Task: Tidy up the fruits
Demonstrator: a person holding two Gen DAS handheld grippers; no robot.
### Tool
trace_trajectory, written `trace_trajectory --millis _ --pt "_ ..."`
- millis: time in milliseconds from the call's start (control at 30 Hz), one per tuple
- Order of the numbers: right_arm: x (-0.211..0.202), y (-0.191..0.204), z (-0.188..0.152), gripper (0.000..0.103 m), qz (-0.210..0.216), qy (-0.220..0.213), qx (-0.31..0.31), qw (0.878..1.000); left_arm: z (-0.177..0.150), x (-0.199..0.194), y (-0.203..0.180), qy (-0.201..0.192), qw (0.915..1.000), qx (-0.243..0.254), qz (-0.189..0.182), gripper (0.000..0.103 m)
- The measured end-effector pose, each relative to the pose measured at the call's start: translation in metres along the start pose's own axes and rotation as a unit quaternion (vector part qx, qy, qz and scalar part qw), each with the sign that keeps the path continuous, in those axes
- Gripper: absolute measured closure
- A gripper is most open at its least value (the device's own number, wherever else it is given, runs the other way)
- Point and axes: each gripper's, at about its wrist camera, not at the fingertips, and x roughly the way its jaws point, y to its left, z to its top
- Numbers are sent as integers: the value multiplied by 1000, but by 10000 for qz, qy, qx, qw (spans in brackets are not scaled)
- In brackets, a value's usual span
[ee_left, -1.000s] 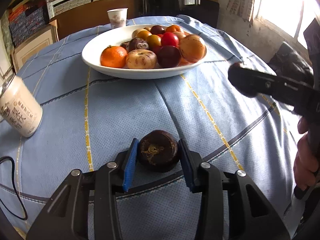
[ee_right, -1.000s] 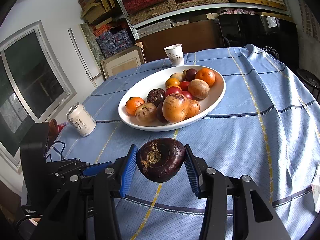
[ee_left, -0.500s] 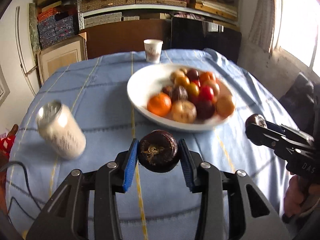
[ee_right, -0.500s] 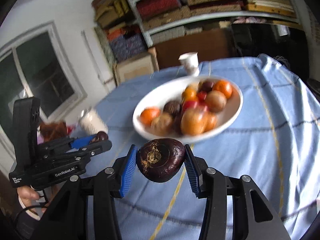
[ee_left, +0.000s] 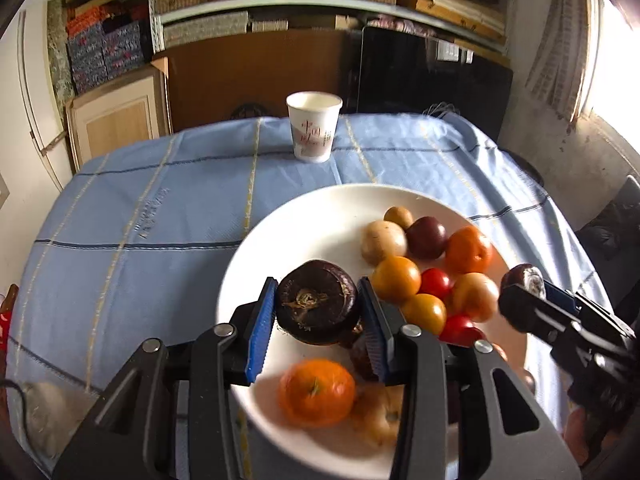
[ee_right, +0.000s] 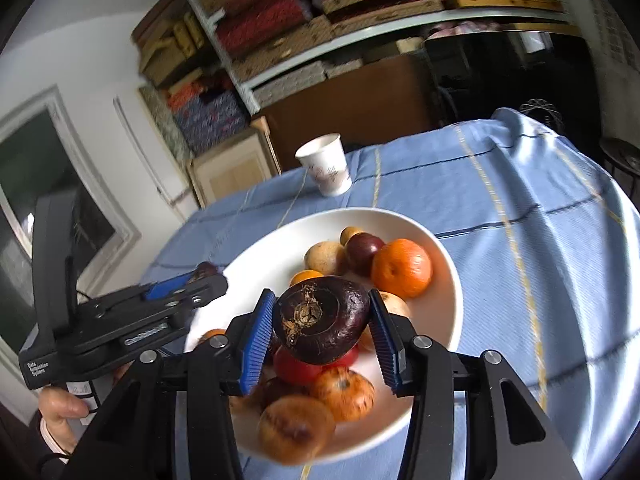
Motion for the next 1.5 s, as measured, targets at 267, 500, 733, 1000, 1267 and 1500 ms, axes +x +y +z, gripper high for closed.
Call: trace_trajectory --millis 267,500,733,1000,1267,1500 --pt "-29 22 7 27 -27 -216 -448 9988 -12 -31 -2 -516 9968 82 599 14" --pt "-108 53 -24 4 -92 -495 -913 9946 -53 -133 -5 -1209 9898 171 737 5" --pt "-159 53 -94 4 -522 -712 -1050 9905 -128 -190 -15 -1372 9892 234 458 5" --pt "-142 66 -115 4 -876 -198 -1730 9808 -179 -201 -20 -1528 9858 370 584 5" --pt "-154 55 -117 4 -1035 -503 -1404 9834 -184 -198 -10 -1545 9844 197 822 5" --pt "-154 59 -119 4 -1083 -512 -1545 9807 -186 -194 -14 -1483 9851 260 836 5"
